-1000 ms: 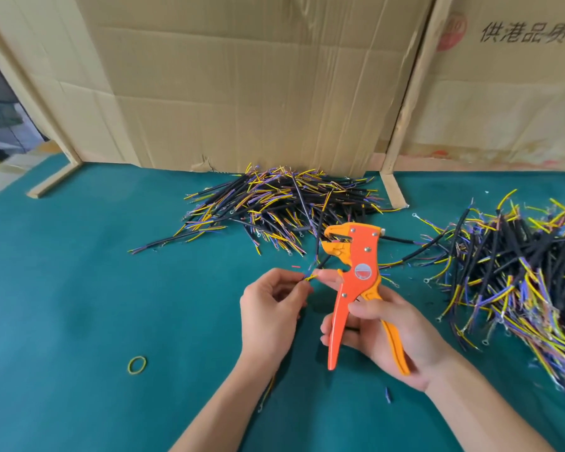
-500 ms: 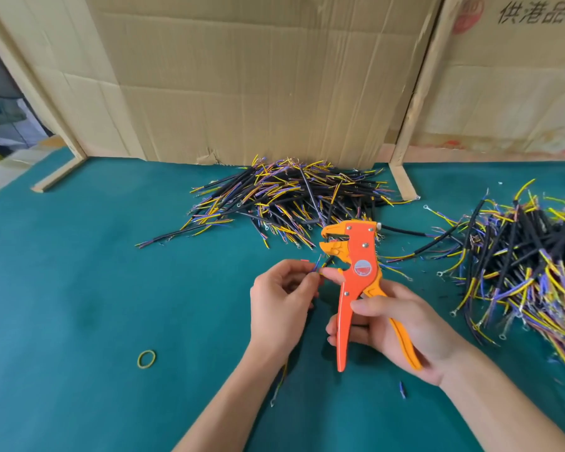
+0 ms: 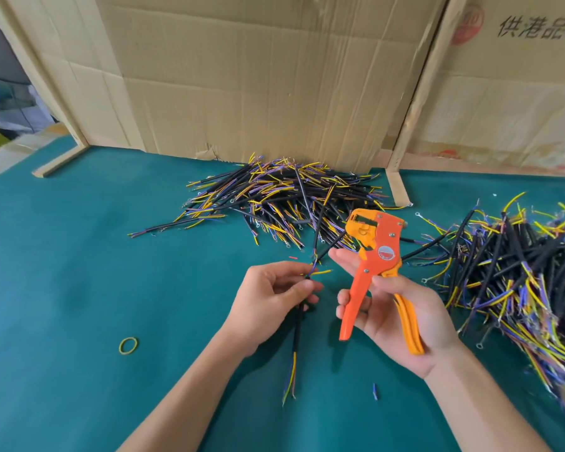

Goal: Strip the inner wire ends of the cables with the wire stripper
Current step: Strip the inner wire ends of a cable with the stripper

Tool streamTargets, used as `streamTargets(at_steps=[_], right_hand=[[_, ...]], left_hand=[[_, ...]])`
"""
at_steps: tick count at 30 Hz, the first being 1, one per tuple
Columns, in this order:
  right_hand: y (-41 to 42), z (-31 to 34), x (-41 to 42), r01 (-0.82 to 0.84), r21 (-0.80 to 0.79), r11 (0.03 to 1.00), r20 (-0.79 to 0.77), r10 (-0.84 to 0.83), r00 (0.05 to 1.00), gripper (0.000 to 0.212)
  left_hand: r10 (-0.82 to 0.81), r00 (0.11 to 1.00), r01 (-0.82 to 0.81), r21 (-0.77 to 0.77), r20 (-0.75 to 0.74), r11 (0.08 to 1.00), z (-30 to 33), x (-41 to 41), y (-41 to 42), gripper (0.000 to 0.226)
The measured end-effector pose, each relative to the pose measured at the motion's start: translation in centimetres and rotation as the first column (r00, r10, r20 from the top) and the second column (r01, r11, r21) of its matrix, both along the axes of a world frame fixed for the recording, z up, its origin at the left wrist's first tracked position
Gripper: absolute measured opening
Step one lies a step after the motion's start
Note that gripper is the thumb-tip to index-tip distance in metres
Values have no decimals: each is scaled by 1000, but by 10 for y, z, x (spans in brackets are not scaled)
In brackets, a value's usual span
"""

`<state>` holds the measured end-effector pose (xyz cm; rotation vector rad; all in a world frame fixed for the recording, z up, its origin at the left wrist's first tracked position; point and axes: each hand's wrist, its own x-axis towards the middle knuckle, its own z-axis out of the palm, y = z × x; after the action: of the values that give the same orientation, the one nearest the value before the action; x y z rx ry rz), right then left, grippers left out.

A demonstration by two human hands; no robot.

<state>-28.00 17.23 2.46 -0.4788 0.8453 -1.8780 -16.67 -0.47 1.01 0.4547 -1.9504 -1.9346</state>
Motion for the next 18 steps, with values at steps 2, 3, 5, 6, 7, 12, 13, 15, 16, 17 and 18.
streamTargets(at_steps=[2, 3, 5, 6, 7, 12, 13, 15, 16, 17, 18], right_hand=[[-1, -3, -2, 16, 22, 1000, 3, -16, 1000, 55], [-2, -4, -2, 20, 32, 999, 2, -21, 1000, 56], [-3, -5, -2, 11, 42, 999, -6, -11, 1000, 58], [-3, -5, -1, 0, 45, 999, -16, 0, 1000, 59], [-3, -5, 0, -10, 50, 999, -33, 12, 999, 59], [-5, -2, 4, -28, 104, 994, -129, 42, 991, 59], [-5, -2, 5, -24, 111, 994, -136, 39, 990, 58], [-5, -1, 6, -8, 113, 994, -137, 23, 990, 57], [-5, -1, 6, -1, 111, 994, -137, 16, 990, 57], [-6, -1, 6, 5, 110, 994, -135, 10, 991, 57], [-6, 0, 6, 10, 112, 994, -134, 6, 991, 57]], left_hand=[[35, 999, -33, 54, -25, 998, 0, -1, -3, 13], [47, 998, -45, 74, -35, 996, 0, -1, -3, 12], [61, 997, -56, 89, -49, 994, 0, -1, -3, 12], [64, 997, -59, 90, -54, 994, 0, -1, -3, 11], [67, 996, -62, 92, -58, 994, -1, -1, -3, 12], [38, 998, -35, 85, -43, 996, -1, -3, -4, 12], [25, 999, -22, 71, -37, 997, -1, -2, -4, 13], [5, 999, -4, 42, -34, 999, 0, -2, -3, 18], [7, 999, -6, 36, -38, 999, 0, -2, -2, 23], [20, 999, -18, 43, -43, 999, 0, -3, -2, 29], [37, 998, -34, 63, -47, 997, 0, -3, -1, 35]])
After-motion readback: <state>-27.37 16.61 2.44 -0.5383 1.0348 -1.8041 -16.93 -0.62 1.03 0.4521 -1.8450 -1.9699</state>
